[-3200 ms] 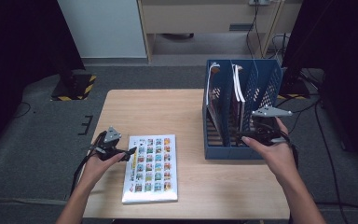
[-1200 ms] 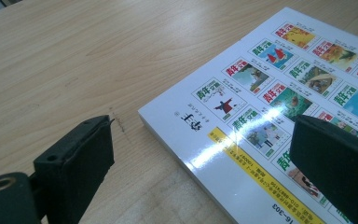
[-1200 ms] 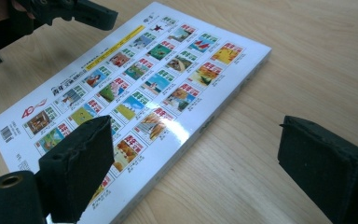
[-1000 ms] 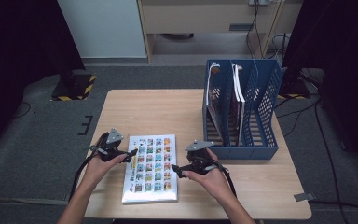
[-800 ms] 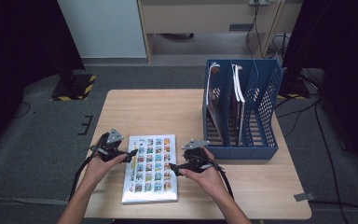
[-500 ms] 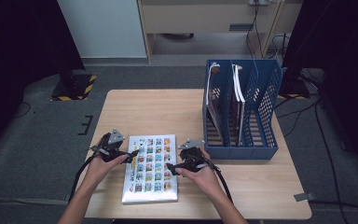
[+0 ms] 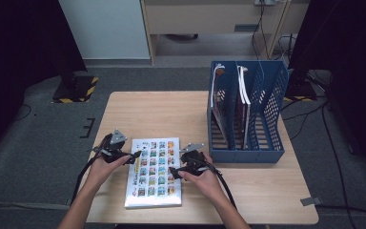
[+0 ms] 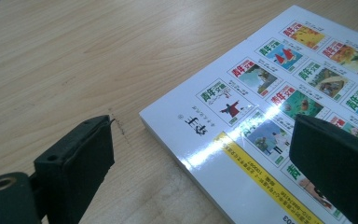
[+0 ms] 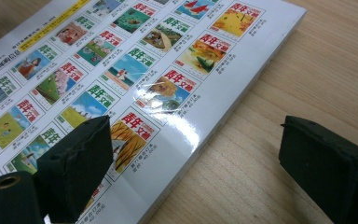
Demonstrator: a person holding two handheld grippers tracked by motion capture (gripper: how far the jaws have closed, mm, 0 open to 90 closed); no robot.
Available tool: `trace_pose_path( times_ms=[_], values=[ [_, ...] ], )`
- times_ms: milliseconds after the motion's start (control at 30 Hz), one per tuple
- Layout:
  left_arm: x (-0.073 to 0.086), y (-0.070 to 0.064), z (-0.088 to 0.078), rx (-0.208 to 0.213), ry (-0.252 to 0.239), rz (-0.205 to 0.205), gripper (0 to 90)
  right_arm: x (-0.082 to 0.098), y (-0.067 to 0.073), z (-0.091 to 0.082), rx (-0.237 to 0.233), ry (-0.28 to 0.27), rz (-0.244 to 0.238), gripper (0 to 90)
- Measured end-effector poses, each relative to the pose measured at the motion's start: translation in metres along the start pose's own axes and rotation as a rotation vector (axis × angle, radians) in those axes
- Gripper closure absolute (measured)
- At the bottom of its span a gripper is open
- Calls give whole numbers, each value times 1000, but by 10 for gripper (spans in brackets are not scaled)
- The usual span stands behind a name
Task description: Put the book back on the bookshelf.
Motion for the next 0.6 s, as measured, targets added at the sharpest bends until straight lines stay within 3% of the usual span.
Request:
trace_pose_path(
  times_ms=[133, 267, 600],
  values=[
    [-4, 5, 0, -13, 5, 5, 63, 4, 1, 4, -7, 1, 14, 99],
    [-7, 10, 0, -8, -8, -20, 68, 5, 1, 5, -11, -8, 20, 95],
    [-11, 17, 8, -30, 40, -9, 67, 7, 0, 7, -20, -17, 51, 72]
  ],
)
Point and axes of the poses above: each handheld gripper's, and its own axes: z roughly forward along the jaws, x roughly out of its underside, y roughly to its left, the point moved 5 cm from there along z, roughly forward along the jaws, and after that the axes turned 9 degrees about x, right-handed, at the moved point
